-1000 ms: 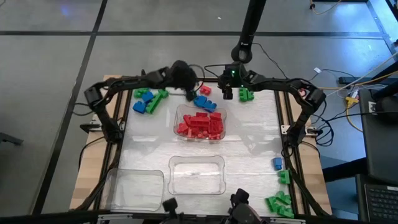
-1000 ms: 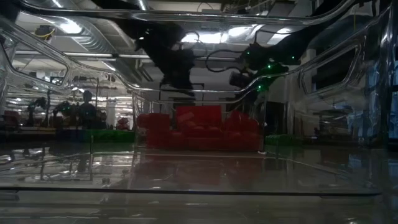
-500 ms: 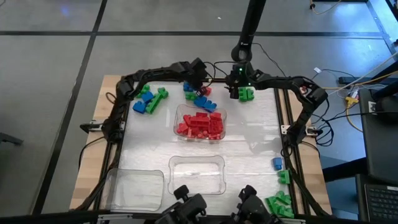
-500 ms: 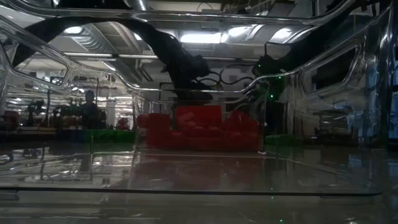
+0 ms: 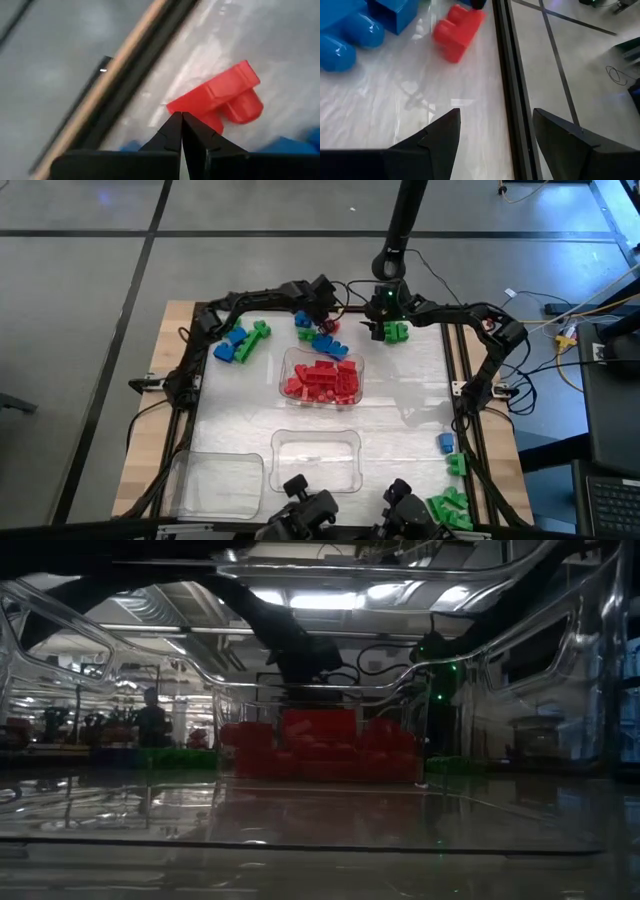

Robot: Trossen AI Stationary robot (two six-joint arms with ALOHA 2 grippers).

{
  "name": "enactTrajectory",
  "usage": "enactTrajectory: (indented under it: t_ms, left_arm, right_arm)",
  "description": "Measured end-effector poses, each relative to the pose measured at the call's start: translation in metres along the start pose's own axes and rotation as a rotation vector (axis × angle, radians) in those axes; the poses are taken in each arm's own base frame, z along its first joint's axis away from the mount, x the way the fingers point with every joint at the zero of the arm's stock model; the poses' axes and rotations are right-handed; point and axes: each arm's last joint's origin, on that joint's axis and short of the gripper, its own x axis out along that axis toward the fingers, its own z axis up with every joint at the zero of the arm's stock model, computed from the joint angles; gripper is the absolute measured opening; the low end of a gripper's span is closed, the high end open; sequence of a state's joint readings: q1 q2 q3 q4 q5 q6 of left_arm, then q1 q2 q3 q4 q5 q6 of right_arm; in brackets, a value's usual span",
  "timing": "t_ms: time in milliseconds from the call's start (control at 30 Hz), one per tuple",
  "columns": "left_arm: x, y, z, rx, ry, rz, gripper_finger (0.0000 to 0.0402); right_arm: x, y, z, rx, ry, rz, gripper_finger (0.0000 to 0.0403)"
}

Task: Sort blocks
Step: Put the red game piece into the top right transparent bin

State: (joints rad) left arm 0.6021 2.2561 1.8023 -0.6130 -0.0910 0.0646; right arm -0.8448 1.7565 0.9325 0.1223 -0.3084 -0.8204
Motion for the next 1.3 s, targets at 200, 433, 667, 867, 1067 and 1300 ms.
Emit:
enactTrajectory:
  t_ms: [200,433,667,867,1067,1300]
  left_arm:
    - [0.004,0.002,-0.002,0.053,0.081,0.045,0.0001]
    - [0.016,0.005,-0.001,0.16,0.057,0.078,0.0001]
    - [0.02,-0.002,0.005,0.315,-0.014,0.049,0.0001]
    - [0.023,-0.017,0.009,0.549,-0.08,-0.035,0.0001]
    - [0.021,-0.035,0.014,0.698,-0.161,-0.094,0.0001]
    - [0.02,-0.037,0.015,0.754,-0.178,-0.085,0.0001]
  right_arm:
    - [0.0,0.001,0.0,0.002,-0.002,0.012,0.0248]
    - [0.0,0.001,0.0,0.0,-0.013,0.015,0.0248]
    - [0.0,0.001,0.0,0.001,-0.014,0.018,0.0248]
    - [0.0,0.001,0.001,0.0,-0.018,0.021,0.0248]
    - [0.0,0.001,0.001,0.0,-0.017,0.021,0.0248]
    - [-0.005,0.005,-0.001,0.009,0.014,0.077,0.0248]
